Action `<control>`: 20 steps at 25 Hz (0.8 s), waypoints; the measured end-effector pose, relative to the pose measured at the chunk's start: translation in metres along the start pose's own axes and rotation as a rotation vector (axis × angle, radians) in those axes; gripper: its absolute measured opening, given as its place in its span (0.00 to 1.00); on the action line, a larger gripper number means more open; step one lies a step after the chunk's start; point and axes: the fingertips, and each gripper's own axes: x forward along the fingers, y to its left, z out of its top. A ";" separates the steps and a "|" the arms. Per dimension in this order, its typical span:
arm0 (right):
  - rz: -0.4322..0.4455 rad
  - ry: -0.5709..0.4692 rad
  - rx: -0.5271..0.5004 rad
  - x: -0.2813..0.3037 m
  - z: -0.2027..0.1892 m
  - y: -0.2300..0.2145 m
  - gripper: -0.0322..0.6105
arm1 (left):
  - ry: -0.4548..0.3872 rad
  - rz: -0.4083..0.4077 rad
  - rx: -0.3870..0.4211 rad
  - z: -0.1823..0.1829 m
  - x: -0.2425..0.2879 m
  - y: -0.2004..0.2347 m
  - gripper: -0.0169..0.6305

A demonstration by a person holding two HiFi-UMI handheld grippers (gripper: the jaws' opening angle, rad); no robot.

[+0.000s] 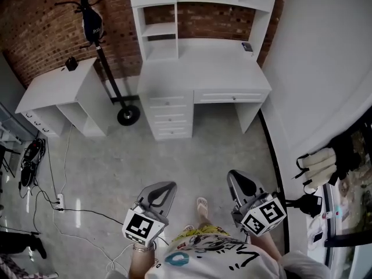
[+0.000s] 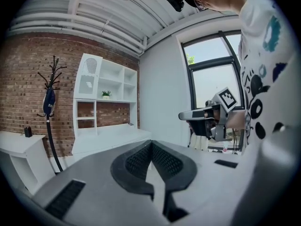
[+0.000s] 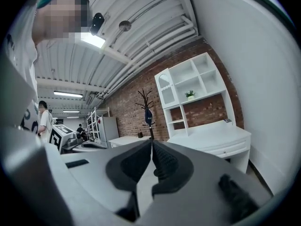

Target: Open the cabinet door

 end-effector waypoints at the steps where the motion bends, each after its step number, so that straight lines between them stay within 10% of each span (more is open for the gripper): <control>1: 0.012 0.001 0.003 0.007 0.001 -0.004 0.09 | -0.002 0.007 -0.006 0.001 0.006 0.005 0.05; 20: 0.205 0.024 -0.156 0.099 0.038 -0.095 0.09 | -0.034 0.110 0.019 0.055 0.138 0.085 0.05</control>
